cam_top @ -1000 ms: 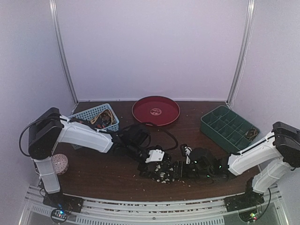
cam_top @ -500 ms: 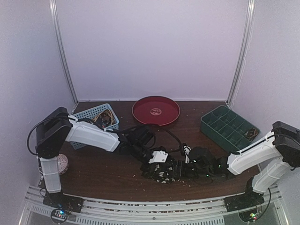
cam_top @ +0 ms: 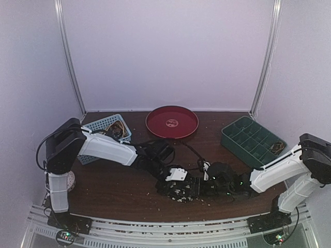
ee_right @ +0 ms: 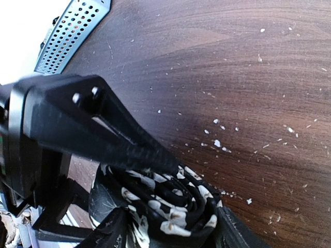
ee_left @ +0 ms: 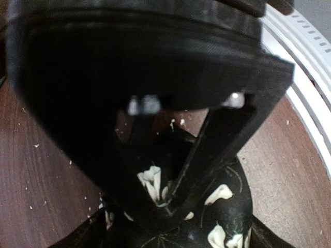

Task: Roll the ties
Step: Pick up the tie from the center of the board.

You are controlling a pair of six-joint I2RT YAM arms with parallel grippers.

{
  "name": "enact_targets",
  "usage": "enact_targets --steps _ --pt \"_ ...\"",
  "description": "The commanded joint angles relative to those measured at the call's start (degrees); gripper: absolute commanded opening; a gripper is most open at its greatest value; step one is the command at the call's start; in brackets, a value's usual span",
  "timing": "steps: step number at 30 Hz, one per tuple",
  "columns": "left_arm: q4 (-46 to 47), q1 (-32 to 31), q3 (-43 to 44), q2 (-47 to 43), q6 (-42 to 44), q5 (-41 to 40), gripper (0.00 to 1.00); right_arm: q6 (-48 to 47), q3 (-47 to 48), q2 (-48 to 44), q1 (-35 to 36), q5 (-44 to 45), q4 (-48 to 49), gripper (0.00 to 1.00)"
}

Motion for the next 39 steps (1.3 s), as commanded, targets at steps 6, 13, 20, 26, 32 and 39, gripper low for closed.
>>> enact_targets --steps 6,13,20,26,32,39 --pt "-2.76 0.80 0.97 -0.50 1.95 1.42 0.60 0.51 1.19 -6.00 0.17 1.39 -12.93 0.60" --pt "-3.29 0.79 0.44 -1.61 2.81 1.31 0.58 2.95 -2.25 -6.55 0.80 0.85 -11.89 0.50" --pt "-3.56 0.80 0.11 -2.07 2.90 0.69 0.57 4.04 -3.08 -7.28 1.77 1.02 -10.88 0.39" --pt "-3.78 0.94 -0.32 -2.51 3.08 0.00 0.52 3.88 -2.01 -13.12 2.18 2.63 -16.85 0.51" --pt "-3.68 0.98 -0.77 -3.39 3.13 0.17 0.53 4.10 -3.50 -11.94 2.38 2.71 -18.00 0.46" --pt "-4.00 0.97 -1.12 -3.68 3.02 -0.01 0.53 4.06 -2.74 -8.44 3.05 2.90 -14.92 0.42"
